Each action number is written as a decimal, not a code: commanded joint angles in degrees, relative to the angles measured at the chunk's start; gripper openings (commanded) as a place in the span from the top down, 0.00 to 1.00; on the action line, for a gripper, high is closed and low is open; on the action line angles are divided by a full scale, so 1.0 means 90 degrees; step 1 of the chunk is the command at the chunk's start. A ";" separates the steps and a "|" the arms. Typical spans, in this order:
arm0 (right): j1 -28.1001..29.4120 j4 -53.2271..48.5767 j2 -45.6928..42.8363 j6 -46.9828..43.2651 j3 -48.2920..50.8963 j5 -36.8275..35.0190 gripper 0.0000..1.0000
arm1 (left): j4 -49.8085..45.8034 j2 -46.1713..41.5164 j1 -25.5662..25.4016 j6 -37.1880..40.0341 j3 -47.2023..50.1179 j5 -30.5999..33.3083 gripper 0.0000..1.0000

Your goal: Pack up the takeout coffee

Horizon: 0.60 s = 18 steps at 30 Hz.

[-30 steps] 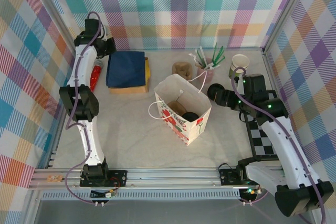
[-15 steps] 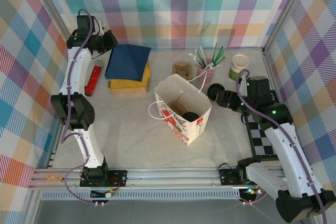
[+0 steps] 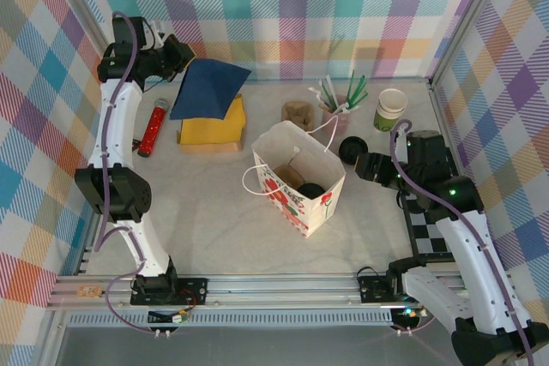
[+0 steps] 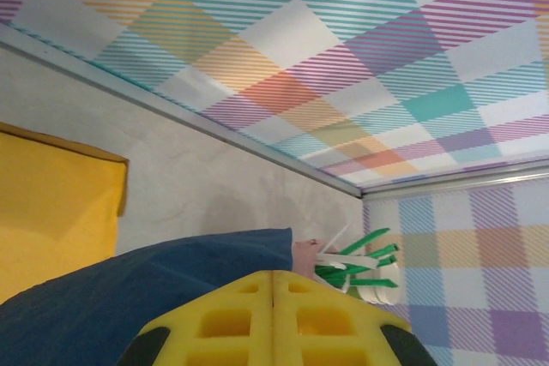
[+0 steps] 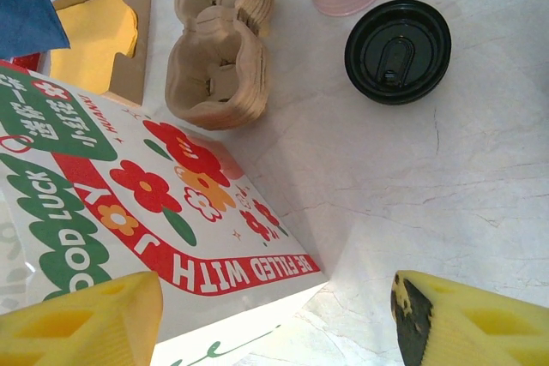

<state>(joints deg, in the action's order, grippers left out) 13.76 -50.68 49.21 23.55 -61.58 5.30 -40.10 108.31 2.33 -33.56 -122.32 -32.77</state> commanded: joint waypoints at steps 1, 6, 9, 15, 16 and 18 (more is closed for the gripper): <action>-0.0044 -0.0043 -0.0101 0.0100 0.0046 0.0143 0.29 | 0.0207 -0.0384 -0.0024 -0.0392 -0.0026 -0.0353 1.00; -0.0039 -0.0024 -0.0090 0.0137 0.0046 0.0220 0.30 | 0.0240 -0.0262 0.0118 -0.0213 0.0447 -0.0136 1.00; -0.0043 -0.0052 -0.0114 0.0120 0.0046 0.0195 0.30 | 0.0292 -0.0049 0.0234 -0.0048 0.0902 0.0092 1.00; -0.0035 -0.0141 -0.0154 0.0067 0.0070 0.0114 0.30 | 0.0191 0.0450 0.0313 0.0350 0.1102 0.0676 1.00; -0.0048 -0.0132 -0.0154 0.0072 0.0083 0.0114 0.30 | 0.0151 0.0510 0.0309 0.0413 0.1074 0.0773 1.00; -0.0052 -0.0102 -0.0152 0.0093 0.0131 0.0129 0.30 | 0.0113 0.0597 0.0317 0.0529 0.1000 0.0983 1.00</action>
<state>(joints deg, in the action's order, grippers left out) 13.76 -51.27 48.42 23.77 -61.30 6.09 -38.04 113.80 4.71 -31.77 -112.62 -27.31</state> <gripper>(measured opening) 0.705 0.054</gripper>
